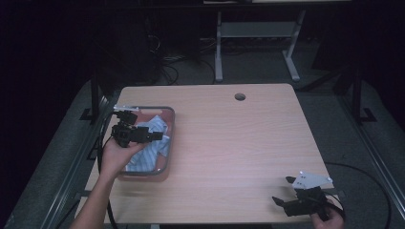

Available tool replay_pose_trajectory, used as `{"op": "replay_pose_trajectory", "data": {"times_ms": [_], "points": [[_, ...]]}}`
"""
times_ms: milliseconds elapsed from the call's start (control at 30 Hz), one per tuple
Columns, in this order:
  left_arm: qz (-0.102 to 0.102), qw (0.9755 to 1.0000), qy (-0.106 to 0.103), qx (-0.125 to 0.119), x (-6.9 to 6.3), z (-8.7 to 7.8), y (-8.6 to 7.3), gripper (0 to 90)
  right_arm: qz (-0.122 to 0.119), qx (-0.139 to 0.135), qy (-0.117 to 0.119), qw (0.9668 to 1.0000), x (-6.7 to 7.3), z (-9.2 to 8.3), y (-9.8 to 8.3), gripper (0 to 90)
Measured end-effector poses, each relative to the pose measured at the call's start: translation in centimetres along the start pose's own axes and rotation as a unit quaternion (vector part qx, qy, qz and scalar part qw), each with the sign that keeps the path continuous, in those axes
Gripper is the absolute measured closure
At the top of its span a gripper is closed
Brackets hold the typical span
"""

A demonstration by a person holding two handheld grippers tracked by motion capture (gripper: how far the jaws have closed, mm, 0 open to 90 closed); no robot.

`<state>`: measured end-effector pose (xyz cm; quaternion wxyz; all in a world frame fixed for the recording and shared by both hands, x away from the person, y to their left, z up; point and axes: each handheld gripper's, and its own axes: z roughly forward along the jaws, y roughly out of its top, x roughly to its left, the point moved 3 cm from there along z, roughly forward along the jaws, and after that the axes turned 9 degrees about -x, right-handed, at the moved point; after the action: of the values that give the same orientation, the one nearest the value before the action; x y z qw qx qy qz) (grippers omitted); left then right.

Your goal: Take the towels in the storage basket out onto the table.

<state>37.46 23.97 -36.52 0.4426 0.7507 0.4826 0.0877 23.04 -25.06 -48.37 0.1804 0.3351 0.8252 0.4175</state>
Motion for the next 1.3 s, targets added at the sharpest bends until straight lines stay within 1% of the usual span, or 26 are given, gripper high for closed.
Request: {"op": "replay_pose_trajectory", "data": {"times_ms": [33,67,100,133,233,300,333,400,500,567,633,700,733,800,833,900,933,967,1000,1033,1067,1100,1133,1167,1233,1300], "points": [[-0.006,1.0,0.006,0.0,0.5,0.0,-0.1,24.2,0.001,0.001,0.0,1.0,0.1,0.0,0.0,13.8],[-0.006,1.0,0.006,0.0,0.5,0.0,-0.1,24.2,0.001,0.001,0.0,1.0,0.1,0.0,0.0,13.8],[-0.011,0.9999,0.01,-0.002,0.8,0.0,-0.1,24.2,0.002,0.001,0.001,1.0,0.1,0.1,0.0,13.8],[-0.012,0.9999,0.012,-0.002,1.0,0.0,-0.1,24.2,0.002,0.001,0.002,1.0,0.1,0.1,0.0,13.8],[-0.019,0.9996,0.022,0.002,1.6,0.2,-0.4,24.1,0.001,0.002,0.002,1.0,0.1,0.1,0.0,13.8],[-0.028,0.9992,0.027,0.006,2.1,0.5,-0.7,23.7,0.0,0.001,0.001,1.0,0.1,0.1,0.0,13.8],[-0.028,0.9992,0.027,0.006,2.1,0.5,-0.7,23.9,0.0,0.001,0.001,1.0,0.1,0.1,0.0,13.8],[-0.031,0.9986,0.042,0.014,2.6,0.8,-1.0,24.1,0.003,0.0,0.002,1.0,0.2,0.1,0.0,13.8],[-0.035,0.9982,0.046,0.015,2.9,0.9,-1.1,24.0,-0.004,0.001,0.002,1.0,0.2,0.1,0.0,13.8],[-0.035,0.9975,0.057,0.023,3.1,1.1,-1.2,23.6,-0.003,0.002,0.005,1.0,0.3,0.2,0.1,13.8],[-0.033,0.9973,0.061,0.026,3.2,1.2,-1.2,23.3,-0.004,0.002,0.005,1.0,0.3,0.2,0.1,13.8],[-0.031,0.9964,0.071,0.036,3.3,1.5,-1.3,22.9,-0.005,0.002,0.005,1.0,0.3,0.2,0.1,13.8],[-0.028,0.9957,0.078,0.042,3.3,1.7,-1.4,21.1,-0.005,0.004,0.007,1.0,0.4,0.3,0.1,13.8],[-0.021,0.9942,0.091,0.053,3.5,2.0,-1.6,20.8,-0.007,0.005,0.006,0.9999,0.4,0.3,0.2,13.8],[-0.026,0.9937,0.092,0.058,3.6,2.4,-1.8,21.0,-0.008,0.003,0.007,0.9999,0.5,0.3,0.2,13.8],[-0.03,0.9935,0.091,0.062,3.7,2.7,-2.0,21.6,-0.008,0.003,0.007,0.9999,0.5,0.3,0.2,13.8],[-0.033,0.9921,0.098,0.071,3.8,3.2,-2.5,22.5,-0.006,0.003,0.006,1.0,0.5,0.2,0.2,13.8],[-0.033,0.9921,0.098,0.071,3.8,3.2,-2.5,22.6,-0.006,0.003,0.006,1.0,0.5,0.2,0.2,13.8],[-0.035,0.99,0.108,0.084,4.0,3.7,-2.9,22.7,-0.006,0.002,0.008,1.0,0.4,0.3,0.1,13.9],[-0.035,0.99,0.108,0.084,4.0,3.7,-2.9,23.4,-0.006,0.002,0.008,1.0,0.4,0.3,0.1,13.9],[-0.033,0.9885,0.114,0.094,4.1,4.0,-3.1,23.4,-0.007,0.003,0.008,0.9999,0.4,0.3,0.1,13.8],[-0.032,0.9837,0.134,0.115,4.3,4.5,-3.4,24.9,-0.007,0.004,0.007,0.9999,0.4,0.3,0.1,13.8],[-0.033,0.9824,0.136,0.124,4.4,4.7,-3.5,26.0,-0.008,0.004,0.007,0.9999,0.4,0.3,0.1,13.8],[-0.036,0.9813,0.137,0.131,4.5,4.9,-3.5,27.0,-0.007,0.005,0.008,0.9999,0.5,0.3,0.1,13.8],[-0.034,0.9798,0.138,0.141,4.7,5.3,-3.7,27.4,-0.009,0.004,0.008,0.9999,0.5,0.4,0.2,13.8],[-0.032,0.9793,0.137,0.146,4.7,5.4,-3.7,30.5,-0.01,0.004,0.008,0.9999,0.5,0.4,0.2,13.8]]}}
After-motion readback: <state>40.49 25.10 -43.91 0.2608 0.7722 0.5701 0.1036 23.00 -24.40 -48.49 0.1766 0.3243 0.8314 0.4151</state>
